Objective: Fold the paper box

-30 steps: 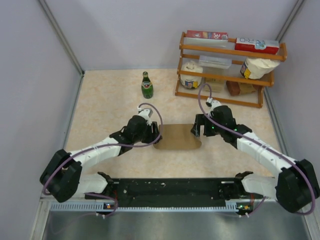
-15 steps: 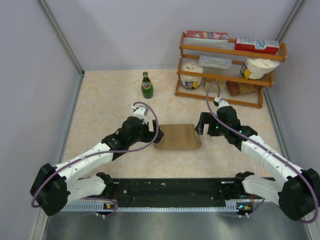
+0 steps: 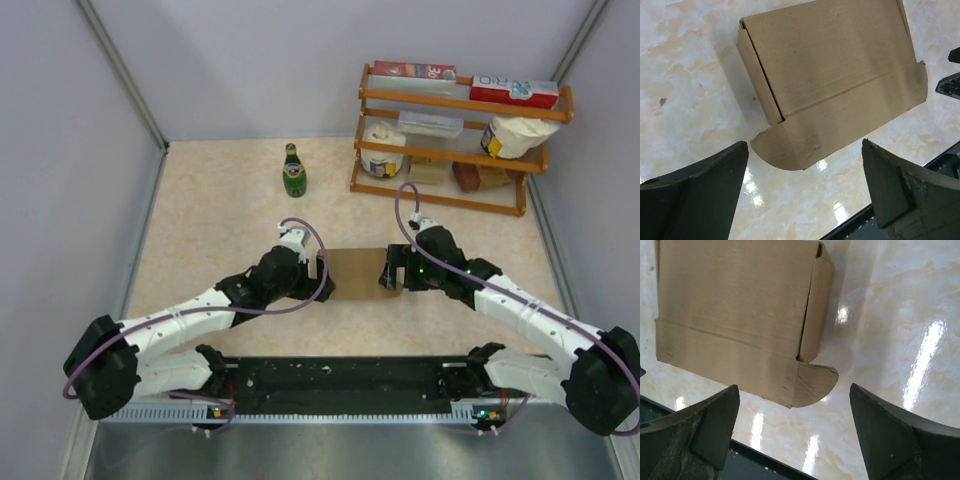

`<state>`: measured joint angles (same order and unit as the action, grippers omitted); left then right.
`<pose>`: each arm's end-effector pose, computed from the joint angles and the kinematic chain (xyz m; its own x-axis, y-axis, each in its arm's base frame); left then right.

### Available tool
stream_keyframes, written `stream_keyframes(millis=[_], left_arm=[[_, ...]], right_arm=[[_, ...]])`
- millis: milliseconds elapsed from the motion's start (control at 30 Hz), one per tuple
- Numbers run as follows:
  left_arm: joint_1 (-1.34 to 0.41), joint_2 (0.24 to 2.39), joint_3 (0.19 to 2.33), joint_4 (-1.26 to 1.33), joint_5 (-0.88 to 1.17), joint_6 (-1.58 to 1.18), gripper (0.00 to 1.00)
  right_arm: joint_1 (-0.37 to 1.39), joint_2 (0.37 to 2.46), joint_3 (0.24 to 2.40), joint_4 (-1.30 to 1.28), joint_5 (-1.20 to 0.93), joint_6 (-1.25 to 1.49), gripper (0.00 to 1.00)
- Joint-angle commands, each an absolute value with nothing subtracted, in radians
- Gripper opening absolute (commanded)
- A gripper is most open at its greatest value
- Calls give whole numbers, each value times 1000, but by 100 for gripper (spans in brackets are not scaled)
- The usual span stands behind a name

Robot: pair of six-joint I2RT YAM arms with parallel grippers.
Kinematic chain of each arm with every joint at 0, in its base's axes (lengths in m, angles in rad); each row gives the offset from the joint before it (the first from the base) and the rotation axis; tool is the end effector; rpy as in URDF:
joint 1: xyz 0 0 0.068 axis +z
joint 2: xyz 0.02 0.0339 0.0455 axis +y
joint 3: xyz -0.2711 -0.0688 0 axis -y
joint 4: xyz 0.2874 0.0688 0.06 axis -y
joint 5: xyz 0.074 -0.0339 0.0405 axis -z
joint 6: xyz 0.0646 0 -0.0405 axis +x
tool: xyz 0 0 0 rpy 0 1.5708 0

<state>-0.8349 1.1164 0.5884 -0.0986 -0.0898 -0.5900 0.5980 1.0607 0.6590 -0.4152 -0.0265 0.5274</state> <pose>0.2000 -0.2122 0.1830 -0.7107 -0.0407 -0.7023 0.3539 0.8421 -0.4070 0.2226 0.1537 0.1919 -0.8114 0.0560 -0.5818 -0.1960 0.9117 0.3612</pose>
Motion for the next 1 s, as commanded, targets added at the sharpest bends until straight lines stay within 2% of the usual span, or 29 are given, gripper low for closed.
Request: stream_keyframes(millis=[0,500,967], left_arm=[[-838,1156,600,-74,-104,-607,99],[-838,1236,609,-40,-69,-638,99],[-839,1266,629,-46,-64,-629,99]], right_arm=[[603,1087,646,-384,-41,542,88],[603,1155,644,-353,-78,532,71],[604,1193,637,-324,-101,525,67]])
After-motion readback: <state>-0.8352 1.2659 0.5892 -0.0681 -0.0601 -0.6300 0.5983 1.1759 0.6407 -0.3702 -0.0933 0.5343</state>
